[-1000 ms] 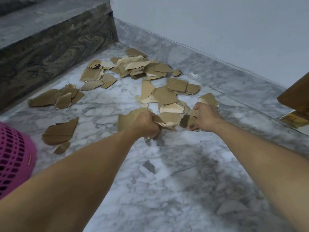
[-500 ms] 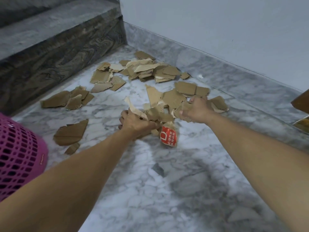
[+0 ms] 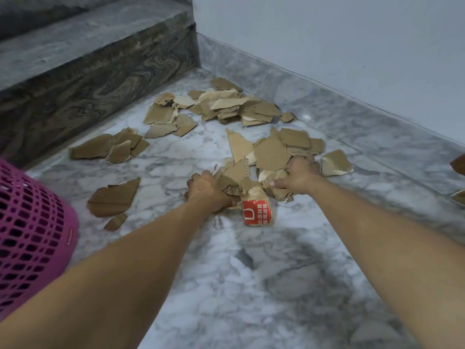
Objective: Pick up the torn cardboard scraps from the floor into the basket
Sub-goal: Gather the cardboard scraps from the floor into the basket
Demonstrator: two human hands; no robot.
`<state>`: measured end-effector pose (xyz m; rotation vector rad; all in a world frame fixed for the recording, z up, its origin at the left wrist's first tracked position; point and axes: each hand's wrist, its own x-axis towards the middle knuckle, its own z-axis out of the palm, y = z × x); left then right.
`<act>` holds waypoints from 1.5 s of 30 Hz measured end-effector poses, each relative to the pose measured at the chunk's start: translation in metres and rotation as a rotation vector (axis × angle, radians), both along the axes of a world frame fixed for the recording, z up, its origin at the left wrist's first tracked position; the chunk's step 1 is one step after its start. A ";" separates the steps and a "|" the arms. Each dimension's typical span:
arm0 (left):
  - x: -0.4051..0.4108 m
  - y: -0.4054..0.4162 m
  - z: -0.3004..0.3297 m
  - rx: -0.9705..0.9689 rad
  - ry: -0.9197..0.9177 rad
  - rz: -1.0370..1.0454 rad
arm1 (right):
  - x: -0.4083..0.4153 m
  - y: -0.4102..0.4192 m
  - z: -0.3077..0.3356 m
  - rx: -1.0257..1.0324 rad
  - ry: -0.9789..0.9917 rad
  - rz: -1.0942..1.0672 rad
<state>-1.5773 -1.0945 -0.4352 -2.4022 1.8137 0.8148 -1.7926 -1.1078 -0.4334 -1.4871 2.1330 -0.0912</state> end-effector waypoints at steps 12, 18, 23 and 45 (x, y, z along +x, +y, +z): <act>-0.005 0.012 0.012 0.041 0.488 0.180 | 0.004 0.014 0.006 -0.002 -0.400 -0.173; -0.005 0.017 0.027 0.160 0.826 0.404 | 0.003 0.022 0.009 -0.124 -0.510 -0.134; -0.009 0.021 0.020 0.074 0.830 0.473 | 0.001 0.027 0.015 -0.163 -0.567 -0.123; 0.112 0.009 0.279 -0.148 0.901 0.541 | 0.081 -0.010 0.283 -0.257 -0.595 0.233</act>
